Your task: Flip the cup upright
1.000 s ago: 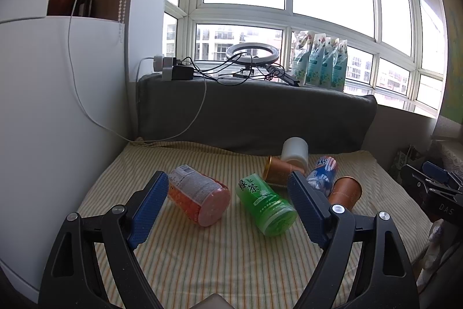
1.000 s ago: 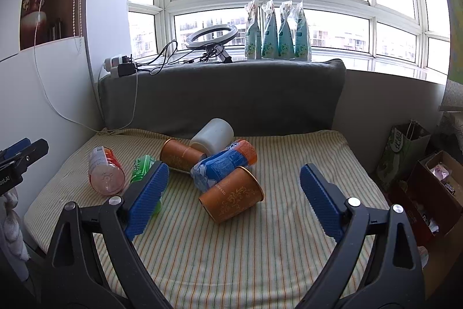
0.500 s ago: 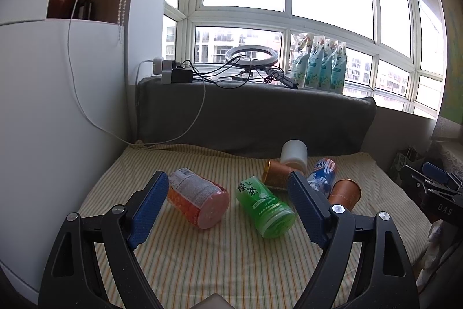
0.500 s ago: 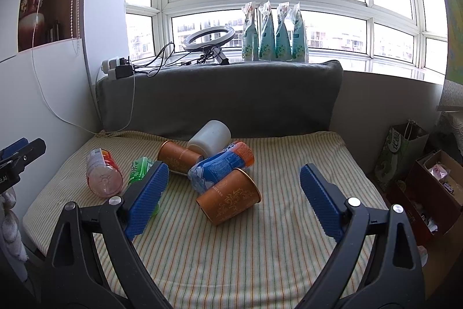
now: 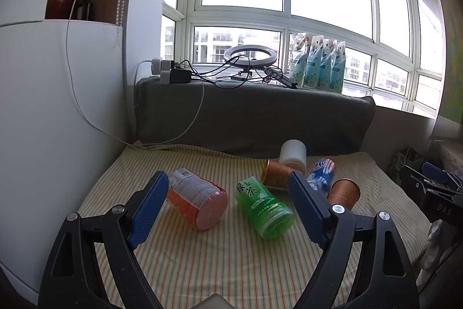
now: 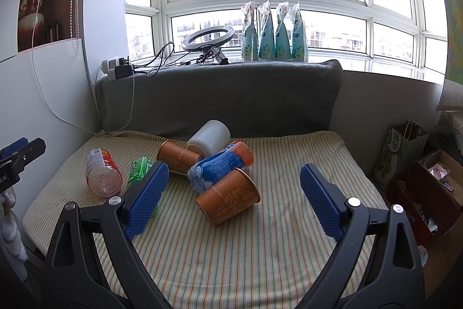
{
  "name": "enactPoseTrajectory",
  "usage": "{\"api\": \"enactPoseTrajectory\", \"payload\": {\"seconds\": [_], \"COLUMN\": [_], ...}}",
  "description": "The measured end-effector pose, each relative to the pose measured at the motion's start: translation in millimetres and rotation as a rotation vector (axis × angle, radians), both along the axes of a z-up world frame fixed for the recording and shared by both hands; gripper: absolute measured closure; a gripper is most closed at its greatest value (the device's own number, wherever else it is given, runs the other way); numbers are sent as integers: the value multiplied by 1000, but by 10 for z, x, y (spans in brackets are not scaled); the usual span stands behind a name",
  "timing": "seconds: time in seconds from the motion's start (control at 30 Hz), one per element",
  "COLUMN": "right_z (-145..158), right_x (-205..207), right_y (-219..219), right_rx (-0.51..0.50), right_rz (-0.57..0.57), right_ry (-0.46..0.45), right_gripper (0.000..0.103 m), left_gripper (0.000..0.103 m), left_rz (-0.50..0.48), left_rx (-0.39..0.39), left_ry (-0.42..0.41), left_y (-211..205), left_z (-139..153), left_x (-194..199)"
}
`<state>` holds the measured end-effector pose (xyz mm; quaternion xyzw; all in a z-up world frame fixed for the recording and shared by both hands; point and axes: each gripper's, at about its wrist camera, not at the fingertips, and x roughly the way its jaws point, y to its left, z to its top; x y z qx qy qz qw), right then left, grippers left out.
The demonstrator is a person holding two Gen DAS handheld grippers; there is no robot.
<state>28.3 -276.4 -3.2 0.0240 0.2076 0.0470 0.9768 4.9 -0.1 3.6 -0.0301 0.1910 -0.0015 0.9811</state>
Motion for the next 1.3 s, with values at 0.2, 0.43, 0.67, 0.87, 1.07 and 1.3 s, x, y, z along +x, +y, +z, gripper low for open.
{"api": "enactPoseTrajectory", "payload": {"seconds": [0.2,0.43,0.67,0.87,1.07,1.3], "right_z": [-3,-8,-17,-37,-89,-135], "right_x": [-2,3,9,15,48,138], "right_y": [3,0,3,-8,18,81], "right_rx": [-2,0,-1,-3,-6,-22], "right_rz": [1,1,0,2,9,32], "right_ry": [0,1,1,6,19,39], "right_gripper": [9,9,9,9,9,9], "left_gripper": [19,19,18,19,19,18], "left_rz": [-2,-3,-6,3,13,39], "left_rx": [-2,-2,-6,-14,-17,-42], "left_ry": [3,6,11,23,39,90], "left_y": [-20,-24,19,37,89,205], "left_z": [-6,-10,-29,-51,-76,-150], "left_x": [19,30,36,61,116,205]}}
